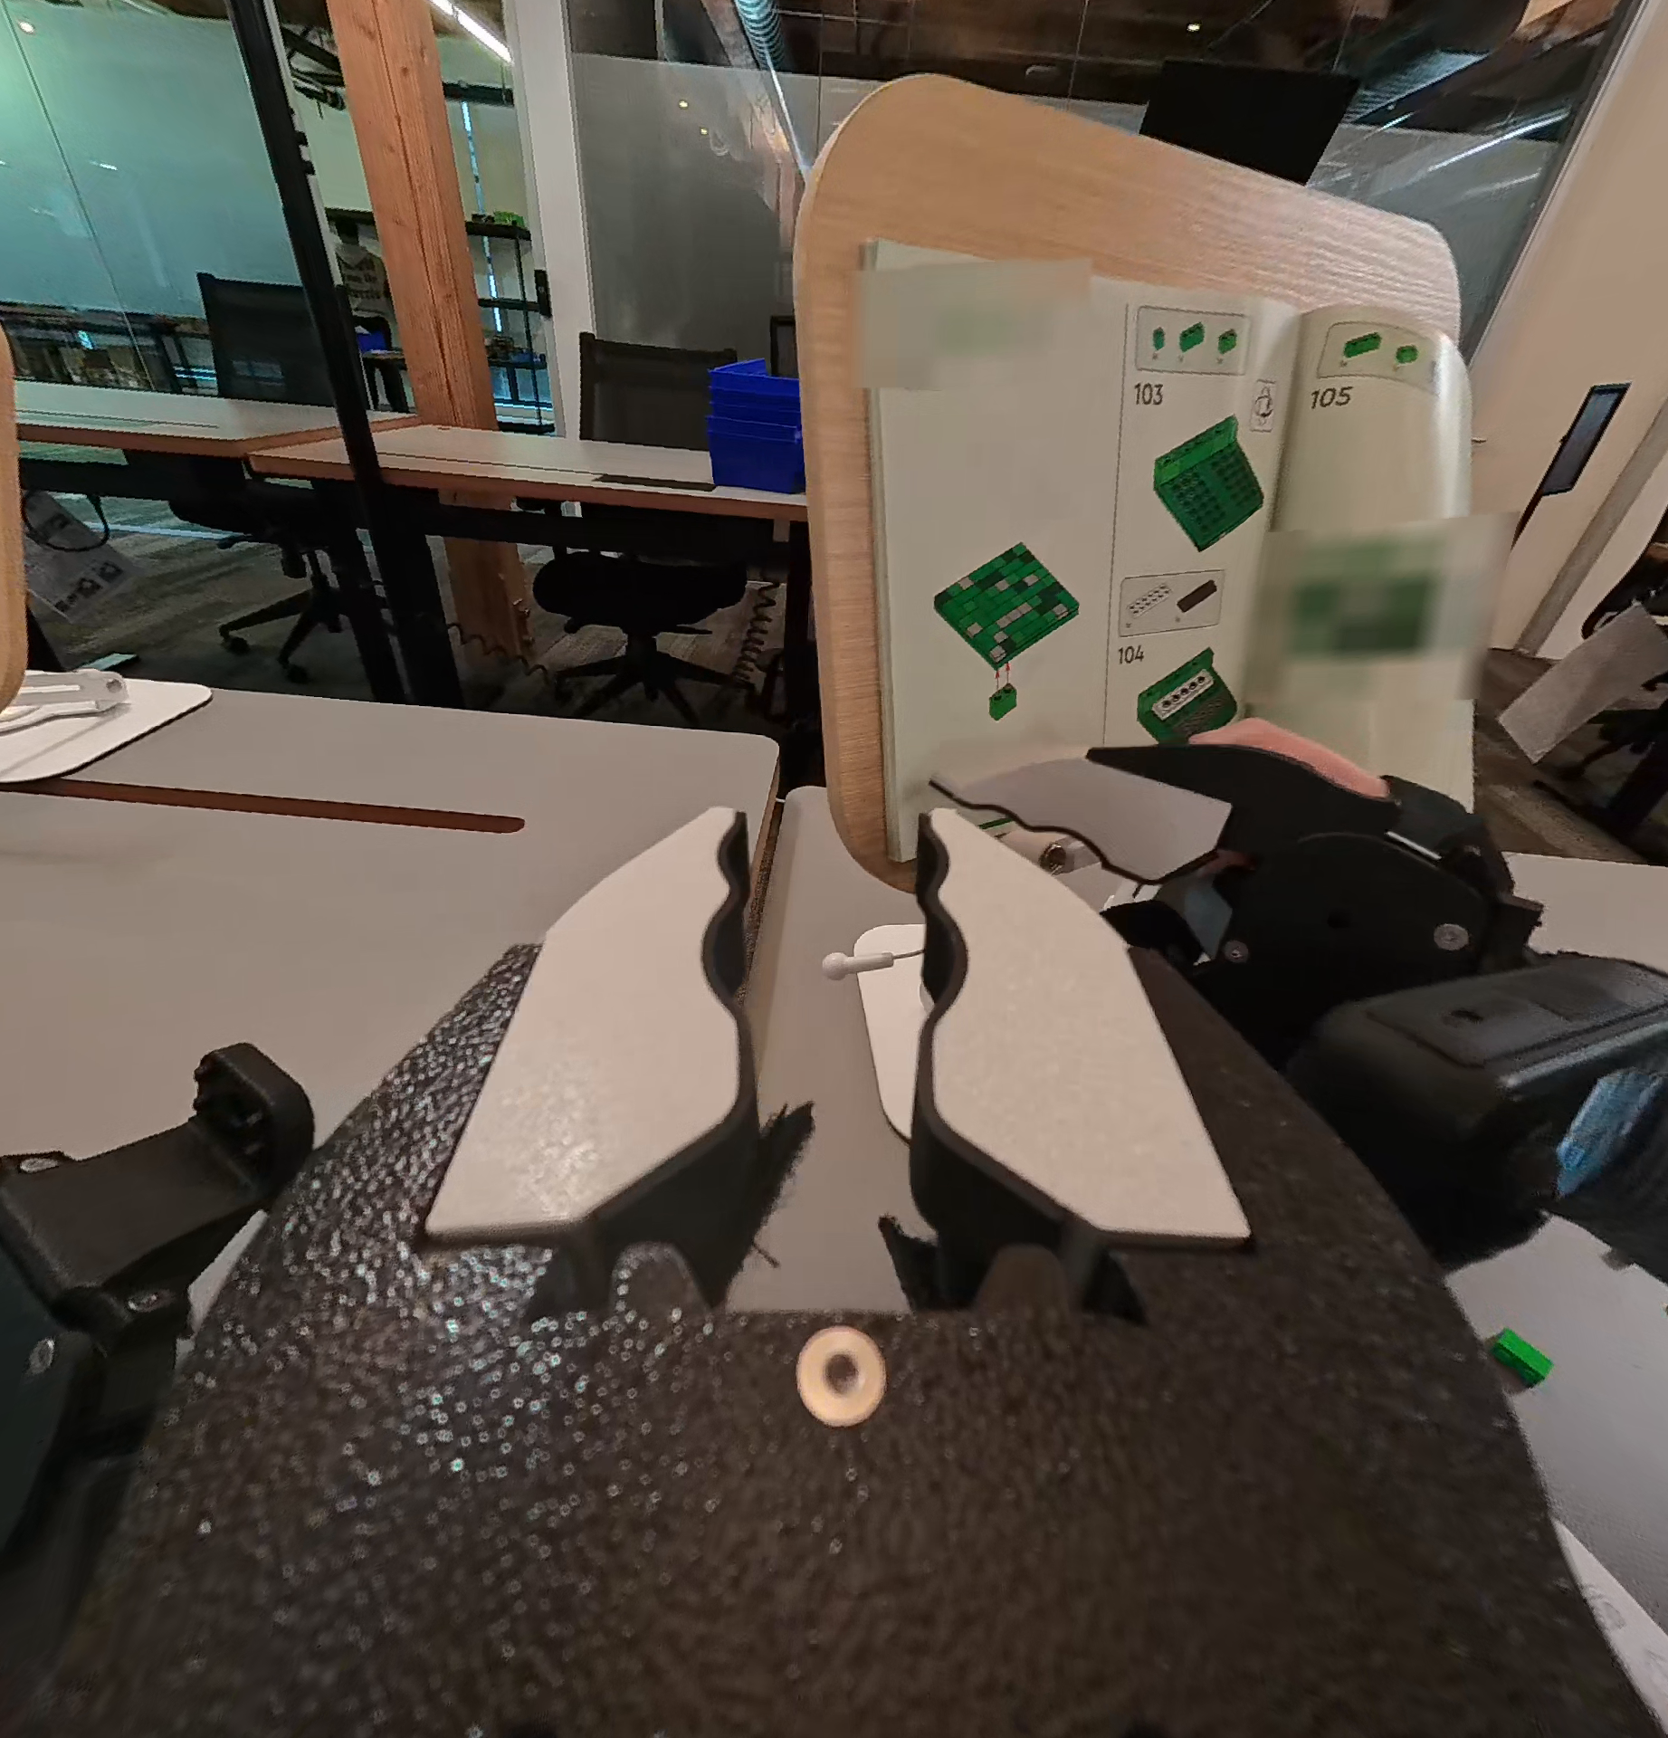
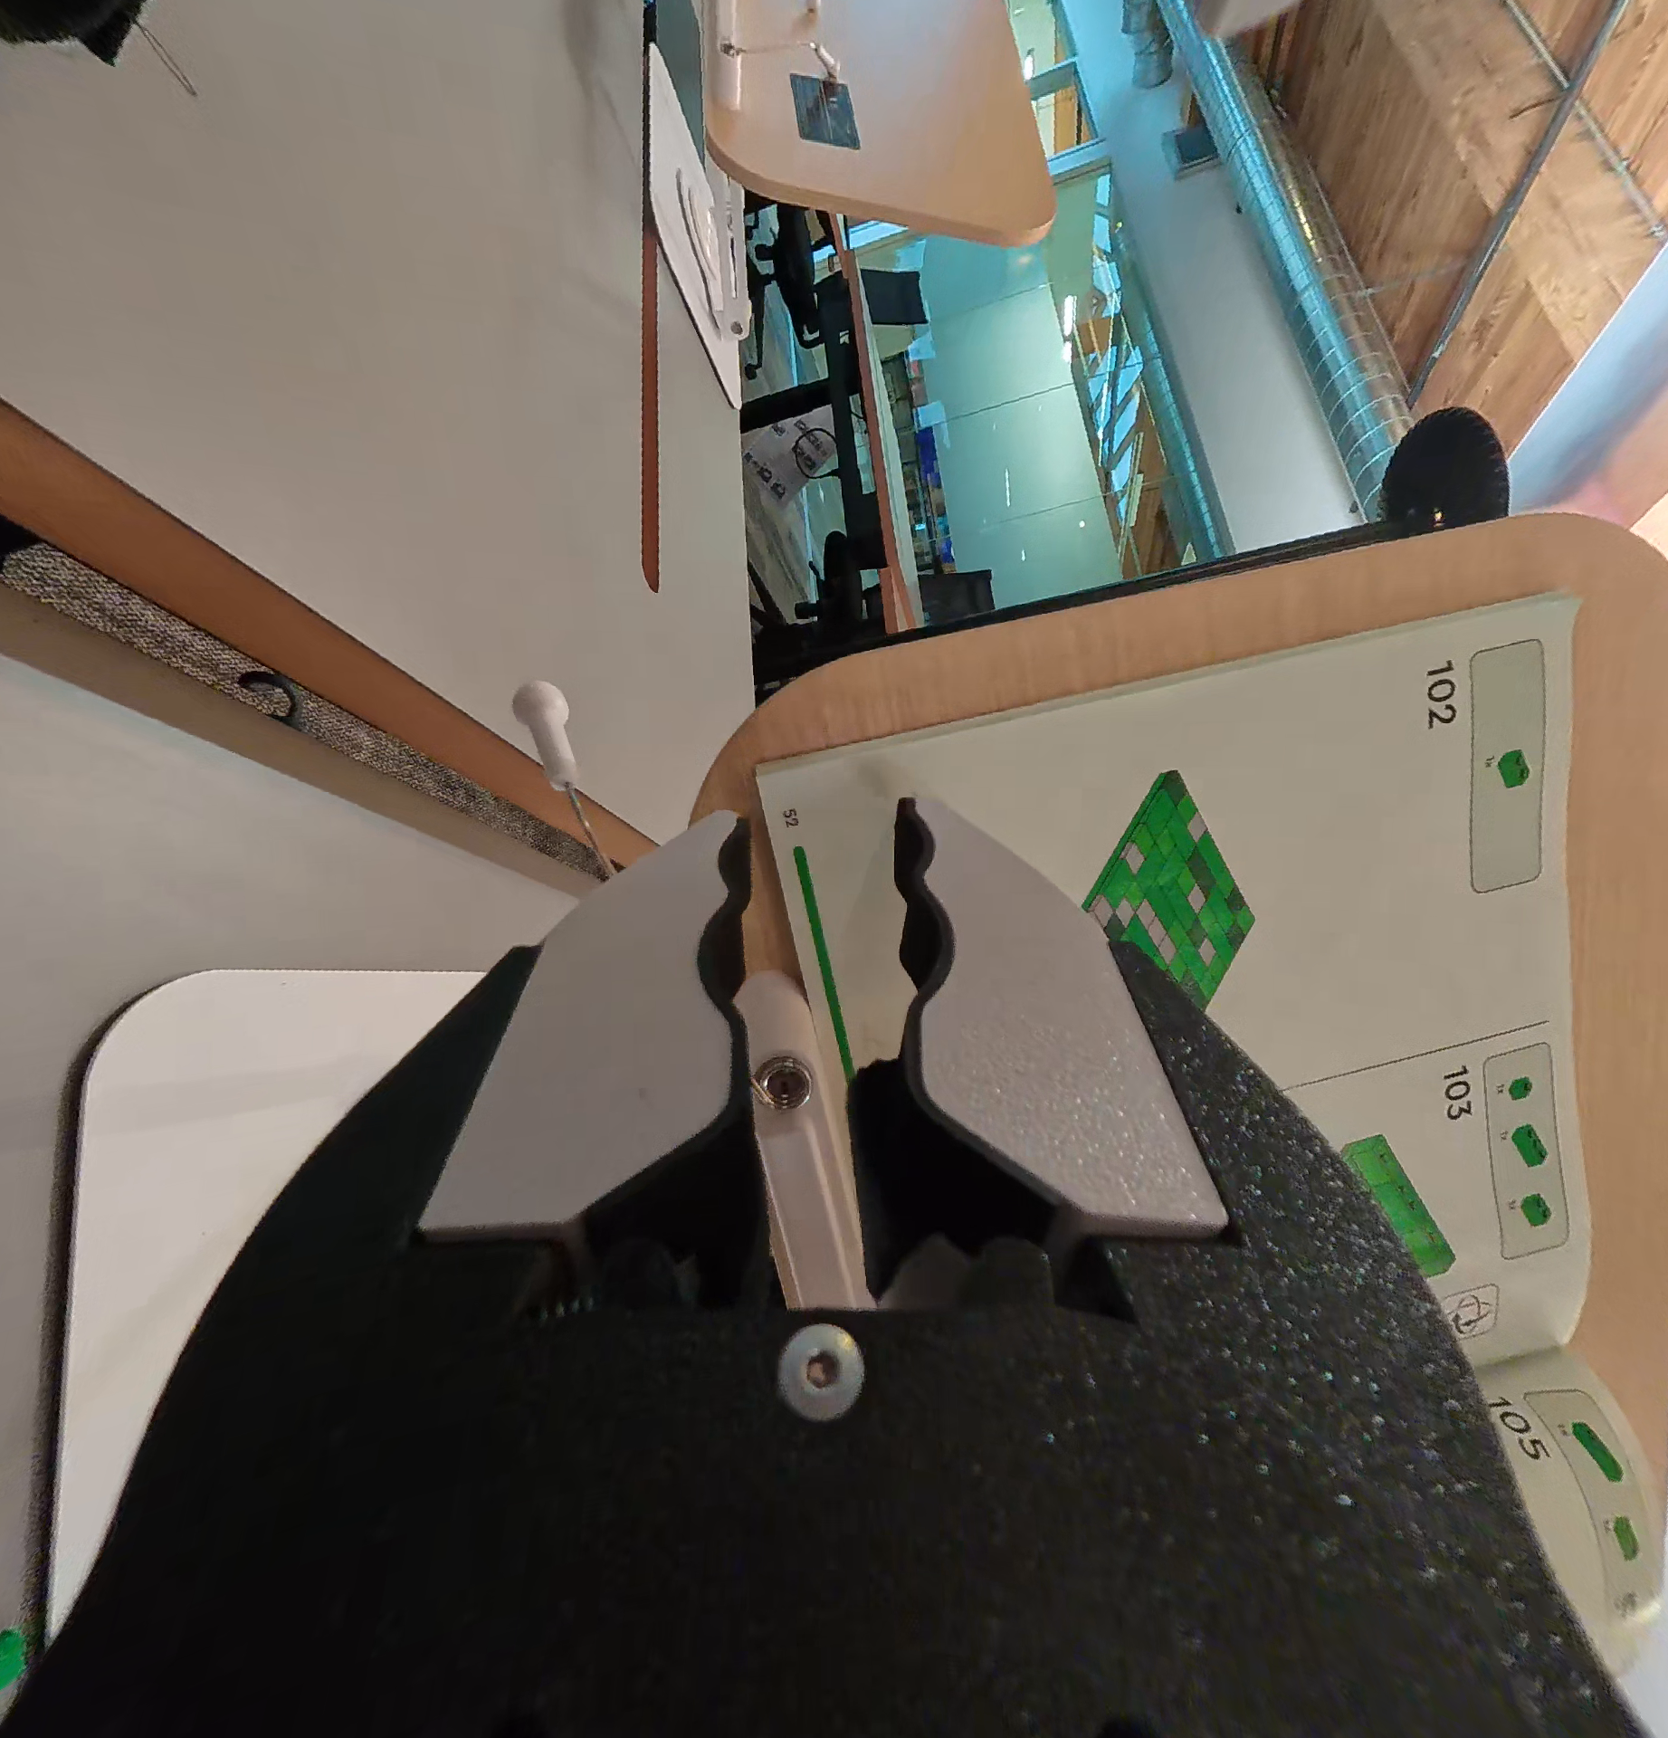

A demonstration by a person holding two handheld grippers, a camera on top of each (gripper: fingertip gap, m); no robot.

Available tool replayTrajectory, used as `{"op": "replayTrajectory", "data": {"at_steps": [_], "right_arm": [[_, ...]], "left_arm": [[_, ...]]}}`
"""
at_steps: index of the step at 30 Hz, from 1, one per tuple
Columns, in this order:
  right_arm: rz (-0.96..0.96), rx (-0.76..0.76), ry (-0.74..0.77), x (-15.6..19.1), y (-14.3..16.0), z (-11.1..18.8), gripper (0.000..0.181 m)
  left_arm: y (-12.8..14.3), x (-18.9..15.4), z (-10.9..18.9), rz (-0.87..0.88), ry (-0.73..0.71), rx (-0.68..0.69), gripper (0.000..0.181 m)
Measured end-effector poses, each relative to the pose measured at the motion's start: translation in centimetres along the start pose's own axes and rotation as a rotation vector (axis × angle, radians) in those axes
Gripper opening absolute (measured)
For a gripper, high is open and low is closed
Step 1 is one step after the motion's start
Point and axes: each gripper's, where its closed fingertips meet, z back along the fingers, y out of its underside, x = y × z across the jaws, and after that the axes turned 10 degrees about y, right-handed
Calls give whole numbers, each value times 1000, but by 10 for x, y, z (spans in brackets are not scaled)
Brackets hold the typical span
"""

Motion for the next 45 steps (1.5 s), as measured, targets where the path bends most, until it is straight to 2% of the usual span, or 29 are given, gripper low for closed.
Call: {"op": "replayTrajectory", "data": {"at_steps": [8, 15, 19, 25, 27, 30, 33, 37, 40, 42, 45], "right_arm": [[-34, -15, 7, -2, -4, 7, 22], [-90, 11, -8, -4, -3, 10, 32], [-353, 4, -41, -24, 5, 38, 35], [-791, 31, -28, -68, 54, 87, 35], [-837, 62, 21, -78, 76, 99, 36], [-898, 90, 174, -100, 118, 117, 35], [-1056, 113, 276, -120, 163, 135, 37], [-1197, 143, 325, -133, 216, 147, 44], [-1260, 54, 259, -138, 244, 139, 59], [-1375, -49, 131, -141, 259, 130, 72], [-1555, -87, -75, -140, 289, 116, 91]], "left_arm": [[0, -7, -4, -11, 25, 12, 31], [2, -10, -5, -16, 42, 15, 27], [4, -17, -11, -4, 102, -1, 21], [6, -36, -39, 78, 213, -124, 13], [17, -38, -51, 62, 199, -99, 15], [35, -35, -63, 13, 135, -12, 24], [35, -37, -64, -2, 129, -12, 23], [39, -36, -68, -9, 117, 0, 25], [41, -39, -69, -18, 118, 21, 28], [38, -43, -68, -31, 122, 16, 28], [31, -46, -66, -61, 116, 5, 28]]}}
